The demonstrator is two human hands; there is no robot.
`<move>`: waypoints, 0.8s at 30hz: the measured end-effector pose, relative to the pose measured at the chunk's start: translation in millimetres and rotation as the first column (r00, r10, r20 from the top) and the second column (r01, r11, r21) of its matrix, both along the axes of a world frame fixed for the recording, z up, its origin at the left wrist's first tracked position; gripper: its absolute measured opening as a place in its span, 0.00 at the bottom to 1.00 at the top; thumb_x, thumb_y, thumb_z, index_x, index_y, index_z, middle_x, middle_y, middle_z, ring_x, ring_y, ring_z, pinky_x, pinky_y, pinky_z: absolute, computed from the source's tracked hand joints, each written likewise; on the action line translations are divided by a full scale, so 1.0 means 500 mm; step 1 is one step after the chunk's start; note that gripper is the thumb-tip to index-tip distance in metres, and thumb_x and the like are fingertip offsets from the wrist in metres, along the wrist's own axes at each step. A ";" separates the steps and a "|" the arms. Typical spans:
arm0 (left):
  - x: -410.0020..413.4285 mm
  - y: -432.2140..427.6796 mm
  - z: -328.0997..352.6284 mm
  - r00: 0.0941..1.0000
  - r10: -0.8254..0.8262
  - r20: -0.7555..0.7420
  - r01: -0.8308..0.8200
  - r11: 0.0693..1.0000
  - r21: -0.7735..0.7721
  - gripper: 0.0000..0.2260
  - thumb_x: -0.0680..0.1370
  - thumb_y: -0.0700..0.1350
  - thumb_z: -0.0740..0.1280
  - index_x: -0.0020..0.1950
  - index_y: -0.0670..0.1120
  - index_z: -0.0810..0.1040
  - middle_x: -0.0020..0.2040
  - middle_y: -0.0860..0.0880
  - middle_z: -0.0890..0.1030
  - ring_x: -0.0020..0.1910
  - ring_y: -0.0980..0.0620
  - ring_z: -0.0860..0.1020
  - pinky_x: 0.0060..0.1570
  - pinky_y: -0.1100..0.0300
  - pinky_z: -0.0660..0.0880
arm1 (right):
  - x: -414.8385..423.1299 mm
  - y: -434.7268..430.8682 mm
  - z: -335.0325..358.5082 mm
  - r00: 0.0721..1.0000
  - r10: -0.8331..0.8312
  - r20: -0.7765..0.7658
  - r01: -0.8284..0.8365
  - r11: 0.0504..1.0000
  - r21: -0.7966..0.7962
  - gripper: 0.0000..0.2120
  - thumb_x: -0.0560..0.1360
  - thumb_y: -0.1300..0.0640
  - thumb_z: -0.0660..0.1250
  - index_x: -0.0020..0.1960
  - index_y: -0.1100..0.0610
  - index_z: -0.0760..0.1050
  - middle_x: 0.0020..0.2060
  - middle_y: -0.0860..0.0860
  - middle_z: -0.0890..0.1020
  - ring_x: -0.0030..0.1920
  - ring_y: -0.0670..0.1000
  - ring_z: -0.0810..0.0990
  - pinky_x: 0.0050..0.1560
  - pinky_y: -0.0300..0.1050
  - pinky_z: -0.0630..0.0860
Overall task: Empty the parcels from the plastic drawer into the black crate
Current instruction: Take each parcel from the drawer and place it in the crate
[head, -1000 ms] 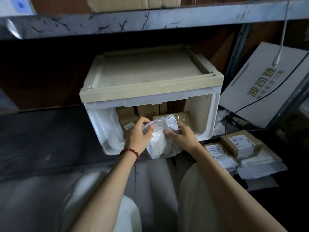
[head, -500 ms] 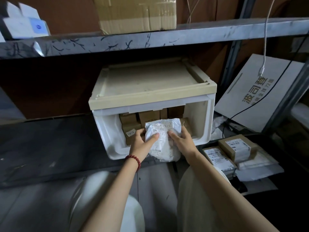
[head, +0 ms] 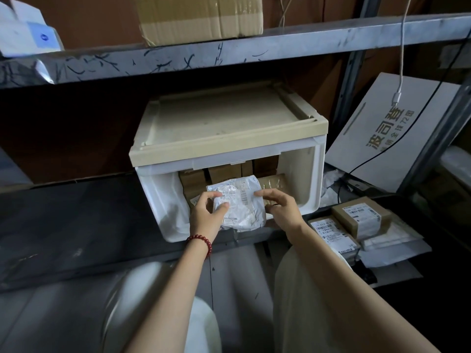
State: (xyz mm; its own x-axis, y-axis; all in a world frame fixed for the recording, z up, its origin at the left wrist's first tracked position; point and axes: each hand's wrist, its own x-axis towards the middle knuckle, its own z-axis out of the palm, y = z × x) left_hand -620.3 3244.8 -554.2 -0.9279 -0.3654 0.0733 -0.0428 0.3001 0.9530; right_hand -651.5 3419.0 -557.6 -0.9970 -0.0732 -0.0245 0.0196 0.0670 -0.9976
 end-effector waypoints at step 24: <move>0.018 0.023 0.035 0.977 -0.142 0.157 0.087 0.945 0.314 0.29 0.62 0.75 0.66 0.49 0.53 0.78 0.51 0.50 0.80 0.48 0.50 0.82 0.35 0.58 0.80 | 0.001 -0.013 0.007 0.993 -0.053 -0.103 0.077 0.966 0.245 0.10 0.78 0.53 0.63 0.53 0.59 0.74 0.47 0.49 0.81 0.48 0.48 0.78 0.43 0.34 0.71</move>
State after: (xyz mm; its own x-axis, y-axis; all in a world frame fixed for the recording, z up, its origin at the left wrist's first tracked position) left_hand -611.3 3256.4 -536.9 -0.9529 -0.2351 -0.1918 -0.1997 0.0103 0.9798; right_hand -650.9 3412.7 -553.9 -0.9981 -0.0121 0.0612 -0.0619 0.3147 -0.9472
